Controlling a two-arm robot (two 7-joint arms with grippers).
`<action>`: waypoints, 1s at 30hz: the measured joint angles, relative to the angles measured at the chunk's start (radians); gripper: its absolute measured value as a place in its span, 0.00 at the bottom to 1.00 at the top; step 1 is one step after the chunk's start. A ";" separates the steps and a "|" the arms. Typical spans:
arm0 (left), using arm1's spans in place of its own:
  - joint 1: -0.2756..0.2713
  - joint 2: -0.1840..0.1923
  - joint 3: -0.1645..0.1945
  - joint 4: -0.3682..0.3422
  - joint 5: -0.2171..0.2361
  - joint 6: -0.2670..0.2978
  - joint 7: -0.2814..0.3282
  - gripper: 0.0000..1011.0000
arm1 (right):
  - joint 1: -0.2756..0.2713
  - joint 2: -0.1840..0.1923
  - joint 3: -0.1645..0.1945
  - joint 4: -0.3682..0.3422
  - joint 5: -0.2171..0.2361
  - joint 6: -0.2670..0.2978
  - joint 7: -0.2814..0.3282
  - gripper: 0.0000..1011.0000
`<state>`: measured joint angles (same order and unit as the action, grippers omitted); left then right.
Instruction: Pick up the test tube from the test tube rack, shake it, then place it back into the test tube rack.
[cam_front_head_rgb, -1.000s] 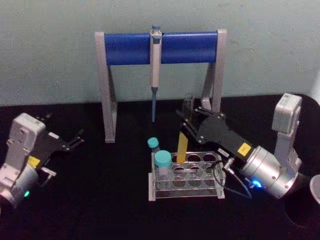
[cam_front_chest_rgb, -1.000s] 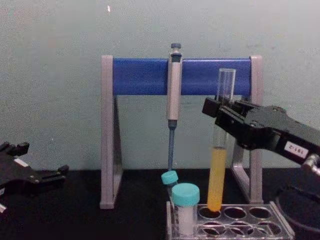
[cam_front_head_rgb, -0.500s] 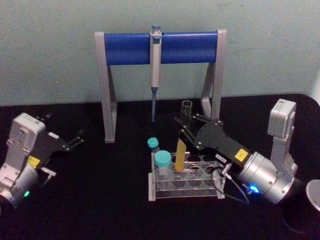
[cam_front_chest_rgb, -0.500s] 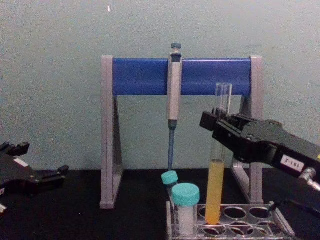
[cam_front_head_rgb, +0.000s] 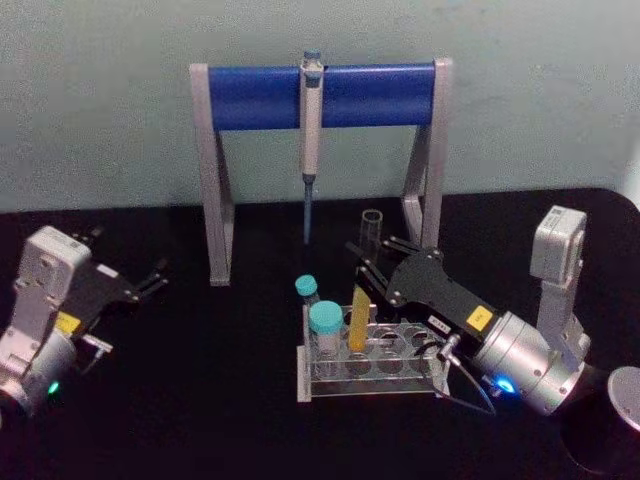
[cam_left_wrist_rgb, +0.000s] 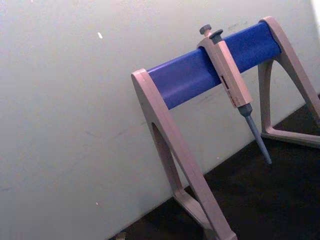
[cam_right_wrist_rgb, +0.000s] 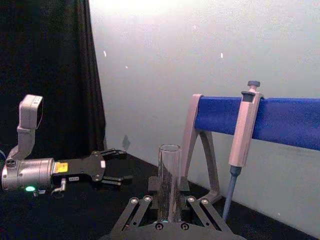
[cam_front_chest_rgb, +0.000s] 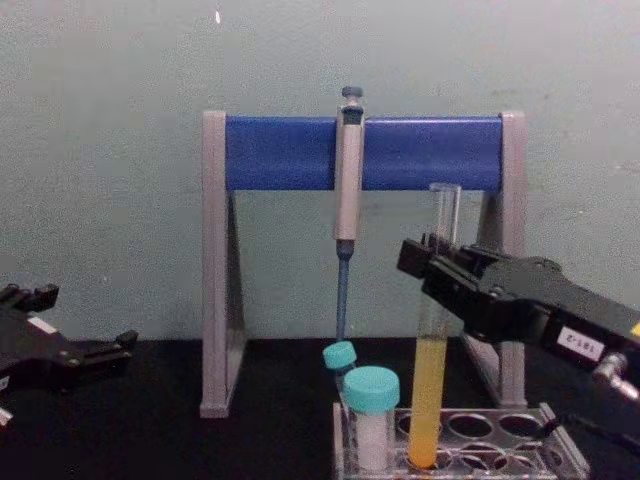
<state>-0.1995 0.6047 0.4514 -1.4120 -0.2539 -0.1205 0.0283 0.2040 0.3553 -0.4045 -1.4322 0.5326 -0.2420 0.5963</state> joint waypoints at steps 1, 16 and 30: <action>0.000 0.000 0.000 0.000 0.000 0.000 0.000 0.99 | 0.000 0.000 0.000 0.001 0.000 0.000 -0.001 0.23; 0.000 0.000 0.000 0.000 0.000 0.000 0.000 0.99 | -0.006 -0.008 -0.010 0.032 -0.025 0.011 -0.021 0.23; 0.000 0.000 0.000 0.000 0.000 0.000 0.000 0.99 | -0.008 -0.022 -0.014 0.066 -0.041 0.024 -0.032 0.23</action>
<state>-0.1995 0.6047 0.4514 -1.4120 -0.2539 -0.1205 0.0283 0.1965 0.3333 -0.4186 -1.3659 0.4916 -0.2176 0.5646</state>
